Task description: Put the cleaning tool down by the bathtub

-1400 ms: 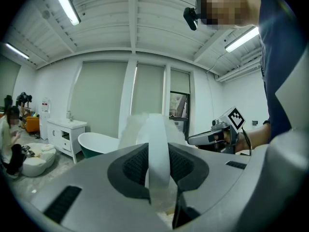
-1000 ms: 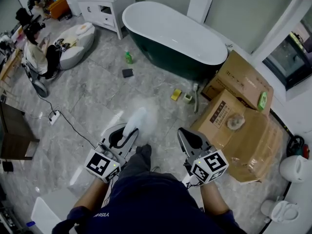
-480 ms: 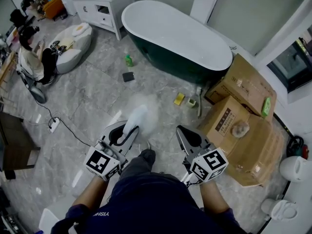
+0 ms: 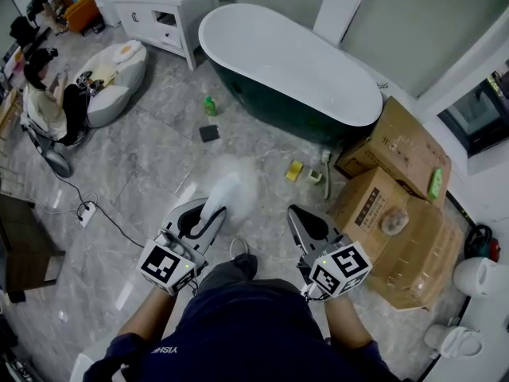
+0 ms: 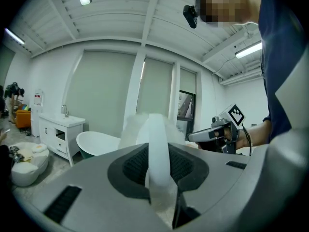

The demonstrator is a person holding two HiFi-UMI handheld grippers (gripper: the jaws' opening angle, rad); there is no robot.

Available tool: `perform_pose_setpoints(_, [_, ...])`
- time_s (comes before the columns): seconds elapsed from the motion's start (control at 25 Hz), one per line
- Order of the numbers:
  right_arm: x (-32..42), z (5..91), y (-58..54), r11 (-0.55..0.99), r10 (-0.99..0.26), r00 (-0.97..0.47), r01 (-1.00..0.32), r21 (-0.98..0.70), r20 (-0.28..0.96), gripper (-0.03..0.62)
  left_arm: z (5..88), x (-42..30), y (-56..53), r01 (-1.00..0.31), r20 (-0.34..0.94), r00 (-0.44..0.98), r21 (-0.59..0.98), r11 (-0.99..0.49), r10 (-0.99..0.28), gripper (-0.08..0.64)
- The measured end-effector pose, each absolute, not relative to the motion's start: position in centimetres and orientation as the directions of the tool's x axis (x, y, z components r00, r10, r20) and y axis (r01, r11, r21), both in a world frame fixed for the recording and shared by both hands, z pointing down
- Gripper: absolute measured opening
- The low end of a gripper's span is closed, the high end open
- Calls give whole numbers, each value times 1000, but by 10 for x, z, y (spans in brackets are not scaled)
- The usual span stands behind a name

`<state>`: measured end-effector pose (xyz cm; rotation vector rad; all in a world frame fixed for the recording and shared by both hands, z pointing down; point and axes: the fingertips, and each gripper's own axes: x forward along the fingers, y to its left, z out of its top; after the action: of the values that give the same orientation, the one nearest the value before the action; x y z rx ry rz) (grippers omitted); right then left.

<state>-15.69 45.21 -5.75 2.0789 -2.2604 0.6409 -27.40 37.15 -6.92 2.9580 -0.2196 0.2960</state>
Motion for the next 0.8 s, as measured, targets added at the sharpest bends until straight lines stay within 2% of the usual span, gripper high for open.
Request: perform_pose_setpoints(0.8, [-104, -42, 354, 14, -954, -108, -948, -318, 280, 5, -58, -227, 271, -162, 223, 966, 145, -976, -127, 106])
